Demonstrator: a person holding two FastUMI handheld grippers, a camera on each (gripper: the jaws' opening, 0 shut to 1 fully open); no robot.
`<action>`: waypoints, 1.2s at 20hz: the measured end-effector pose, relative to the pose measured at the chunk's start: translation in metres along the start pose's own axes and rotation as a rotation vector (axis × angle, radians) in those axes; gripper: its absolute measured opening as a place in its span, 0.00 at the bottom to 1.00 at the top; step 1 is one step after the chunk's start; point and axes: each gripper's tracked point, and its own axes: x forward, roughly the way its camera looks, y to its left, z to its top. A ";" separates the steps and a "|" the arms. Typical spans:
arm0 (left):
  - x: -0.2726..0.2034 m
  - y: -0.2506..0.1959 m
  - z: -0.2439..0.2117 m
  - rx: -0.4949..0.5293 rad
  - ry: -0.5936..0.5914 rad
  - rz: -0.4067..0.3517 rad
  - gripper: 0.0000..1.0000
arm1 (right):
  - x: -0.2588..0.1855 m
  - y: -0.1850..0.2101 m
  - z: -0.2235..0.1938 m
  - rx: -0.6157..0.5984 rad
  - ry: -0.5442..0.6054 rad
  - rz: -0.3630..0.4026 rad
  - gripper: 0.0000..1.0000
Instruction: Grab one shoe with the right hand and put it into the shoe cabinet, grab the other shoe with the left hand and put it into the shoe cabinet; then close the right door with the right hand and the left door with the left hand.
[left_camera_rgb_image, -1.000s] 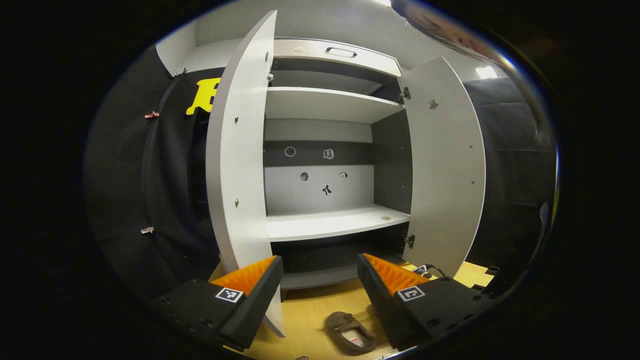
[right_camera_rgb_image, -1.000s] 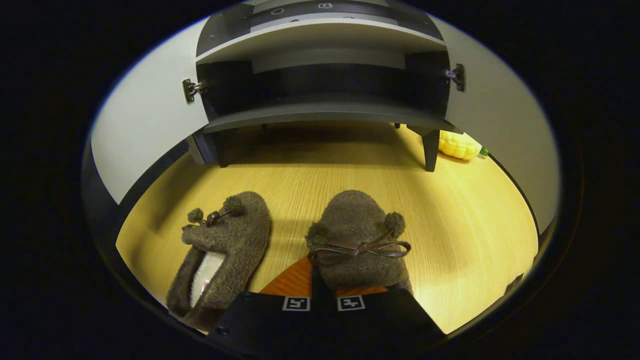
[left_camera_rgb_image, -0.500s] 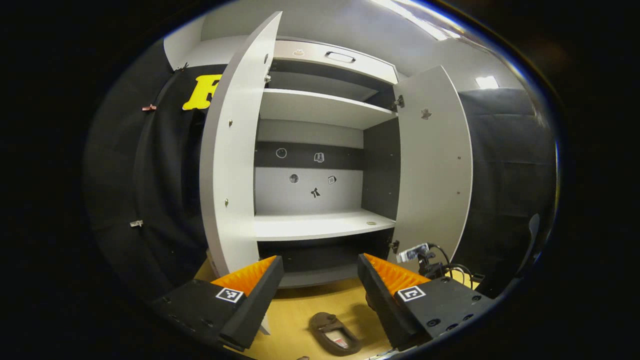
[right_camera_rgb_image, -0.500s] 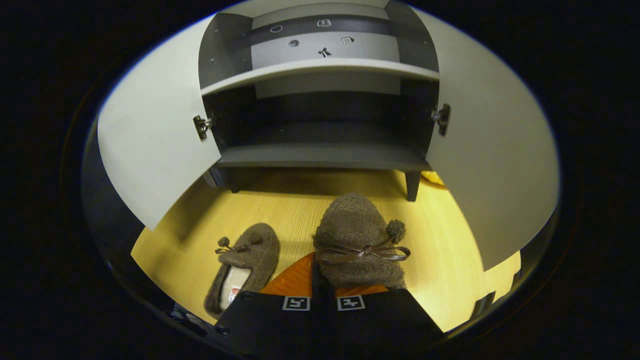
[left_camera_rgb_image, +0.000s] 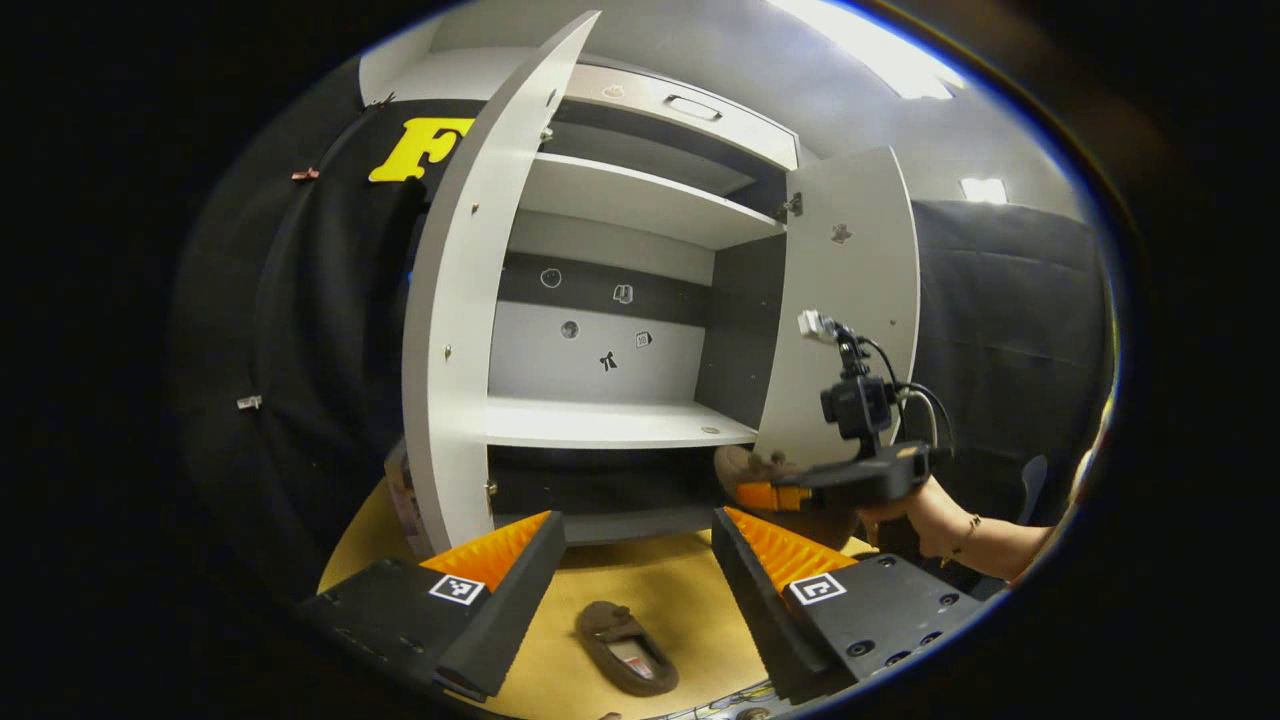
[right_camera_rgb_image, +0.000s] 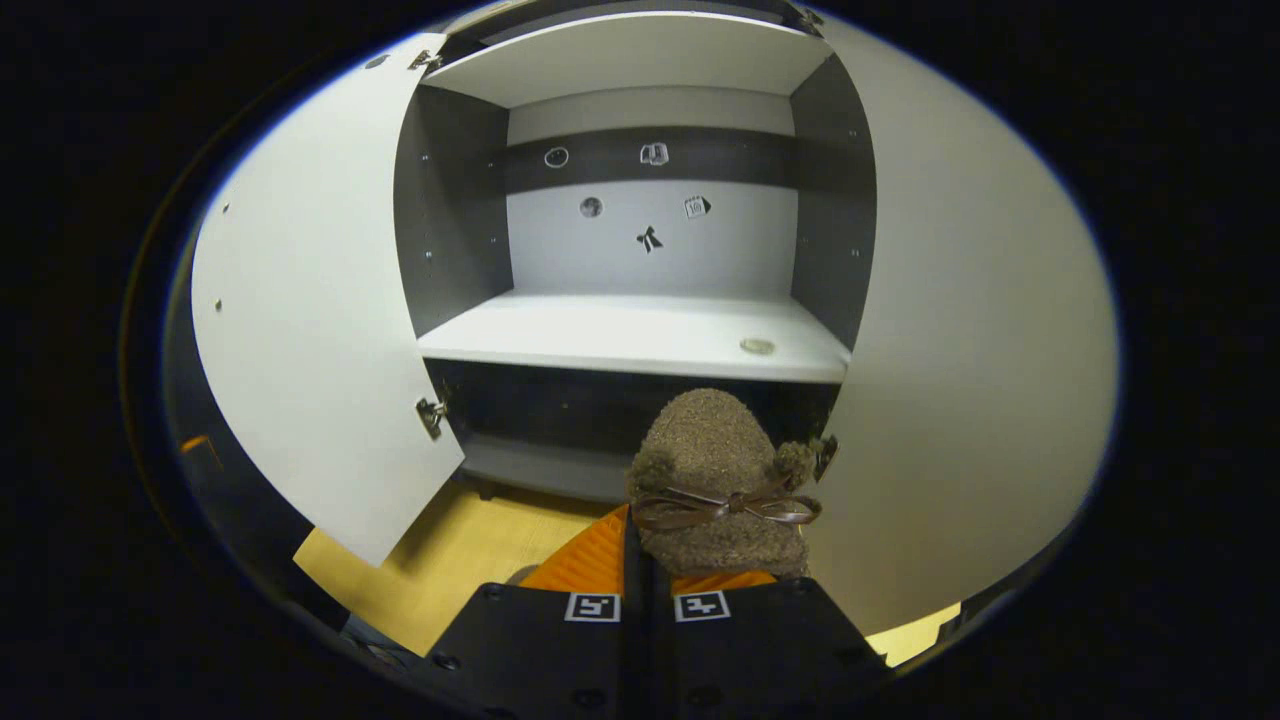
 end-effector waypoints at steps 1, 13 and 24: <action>-0.002 0.000 0.000 -0.013 0.001 0.000 0.94 | 0.005 -0.003 0.022 -0.025 -0.026 -0.008 0.05; -0.001 -0.009 0.012 0.028 -0.004 0.046 0.94 | 0.159 -0.009 0.159 -0.003 -0.041 0.014 0.05; 0.031 0.003 0.014 -0.020 0.019 0.207 0.94 | 0.287 -0.036 0.154 0.063 0.073 -0.059 0.05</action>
